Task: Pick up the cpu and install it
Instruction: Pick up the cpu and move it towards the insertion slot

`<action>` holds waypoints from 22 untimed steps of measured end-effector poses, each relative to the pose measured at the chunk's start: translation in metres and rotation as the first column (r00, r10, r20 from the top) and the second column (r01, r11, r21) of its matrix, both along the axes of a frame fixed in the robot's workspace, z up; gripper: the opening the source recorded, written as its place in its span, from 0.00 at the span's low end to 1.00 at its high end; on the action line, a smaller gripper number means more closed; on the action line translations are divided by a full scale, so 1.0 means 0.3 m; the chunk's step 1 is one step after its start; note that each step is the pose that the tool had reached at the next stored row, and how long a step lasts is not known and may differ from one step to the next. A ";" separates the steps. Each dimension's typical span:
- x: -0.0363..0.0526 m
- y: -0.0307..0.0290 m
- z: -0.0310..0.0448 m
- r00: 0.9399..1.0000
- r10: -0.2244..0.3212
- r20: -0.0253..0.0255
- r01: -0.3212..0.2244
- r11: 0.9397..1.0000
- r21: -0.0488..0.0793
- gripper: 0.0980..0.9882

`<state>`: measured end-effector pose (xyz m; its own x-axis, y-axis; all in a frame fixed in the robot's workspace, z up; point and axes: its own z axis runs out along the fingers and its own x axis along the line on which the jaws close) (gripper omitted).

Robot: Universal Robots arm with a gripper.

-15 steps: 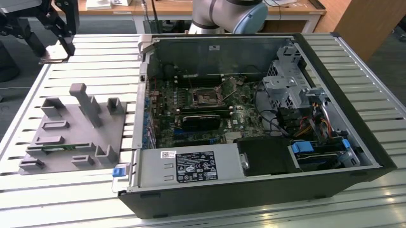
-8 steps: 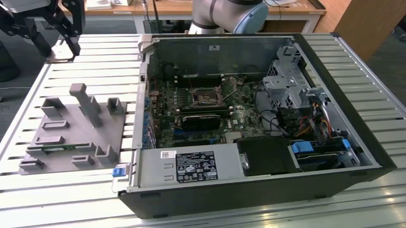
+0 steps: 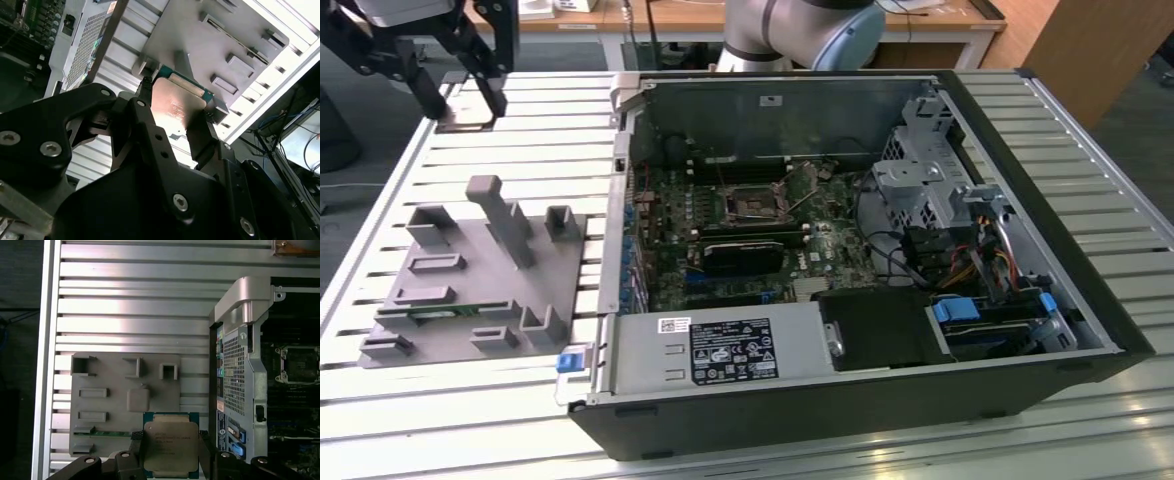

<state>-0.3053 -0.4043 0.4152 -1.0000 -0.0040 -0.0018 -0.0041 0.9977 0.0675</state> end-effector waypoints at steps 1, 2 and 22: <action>0.006 0.000 0.000 1.000 0.000 0.000 0.000 1.000 0.000 0.48; 0.012 0.000 0.000 1.000 0.000 0.000 0.000 1.000 0.000 0.48; 0.130 0.000 0.000 1.000 0.000 0.000 0.000 1.000 0.000 0.48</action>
